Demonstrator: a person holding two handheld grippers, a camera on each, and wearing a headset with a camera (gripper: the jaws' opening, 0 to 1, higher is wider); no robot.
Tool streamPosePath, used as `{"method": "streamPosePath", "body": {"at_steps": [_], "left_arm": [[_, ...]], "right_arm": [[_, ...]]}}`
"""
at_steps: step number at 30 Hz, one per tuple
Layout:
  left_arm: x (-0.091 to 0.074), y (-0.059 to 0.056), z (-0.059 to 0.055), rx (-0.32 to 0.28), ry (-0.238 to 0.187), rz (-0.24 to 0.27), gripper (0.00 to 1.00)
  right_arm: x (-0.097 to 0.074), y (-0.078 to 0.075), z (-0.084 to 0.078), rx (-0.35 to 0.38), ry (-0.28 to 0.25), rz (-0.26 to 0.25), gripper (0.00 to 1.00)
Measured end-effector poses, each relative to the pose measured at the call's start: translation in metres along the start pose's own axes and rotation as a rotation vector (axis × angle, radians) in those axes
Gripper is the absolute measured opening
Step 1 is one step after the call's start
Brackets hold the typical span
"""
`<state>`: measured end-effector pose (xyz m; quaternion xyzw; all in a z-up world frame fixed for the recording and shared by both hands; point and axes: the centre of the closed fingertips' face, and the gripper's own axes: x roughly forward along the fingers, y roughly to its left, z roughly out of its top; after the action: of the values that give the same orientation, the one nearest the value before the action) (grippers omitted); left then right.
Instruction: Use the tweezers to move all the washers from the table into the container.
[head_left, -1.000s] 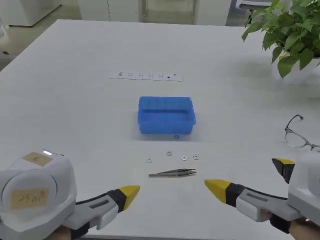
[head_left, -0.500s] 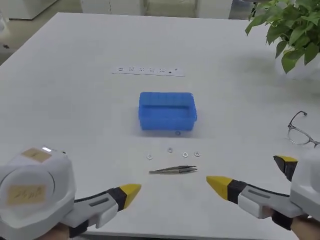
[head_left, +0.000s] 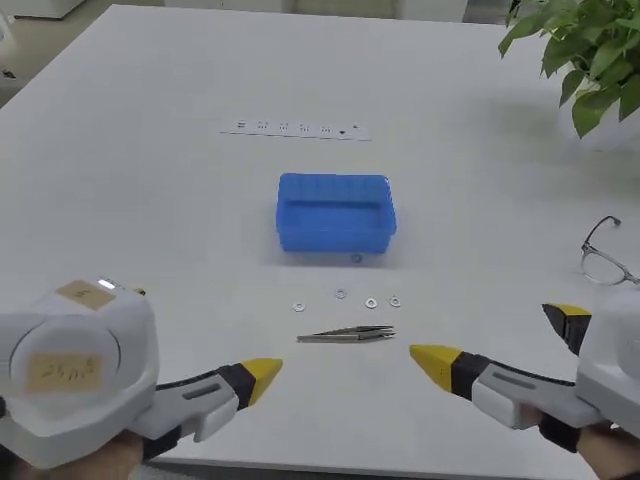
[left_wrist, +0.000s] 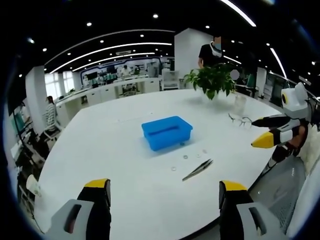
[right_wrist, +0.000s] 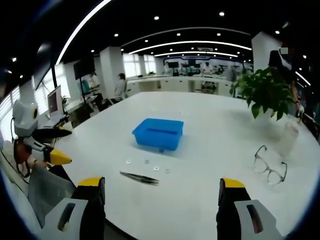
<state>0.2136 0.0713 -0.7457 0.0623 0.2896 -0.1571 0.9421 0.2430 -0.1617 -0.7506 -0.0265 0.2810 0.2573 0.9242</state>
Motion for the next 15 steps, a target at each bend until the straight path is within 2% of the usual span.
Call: {"method": "streamPosePath", "body": {"at_steps": [4,7,15], "left_arm": [[0.006,-0.003,0.0,0.016,0.01,-0.03,0.84],[0.013,-0.011,-0.004,0.065,0.046,-0.092,0.81],[0.03,-0.024,0.001,0.154,0.059,-0.169,0.64]], "right_arm": [[0.004,0.001,-0.003,0.001,0.01,0.006,0.93],[0.006,0.002,-0.007,0.008,0.022,0.011,0.93],[0.009,-0.002,-0.013,0.017,0.046,0.008,0.92]]}}
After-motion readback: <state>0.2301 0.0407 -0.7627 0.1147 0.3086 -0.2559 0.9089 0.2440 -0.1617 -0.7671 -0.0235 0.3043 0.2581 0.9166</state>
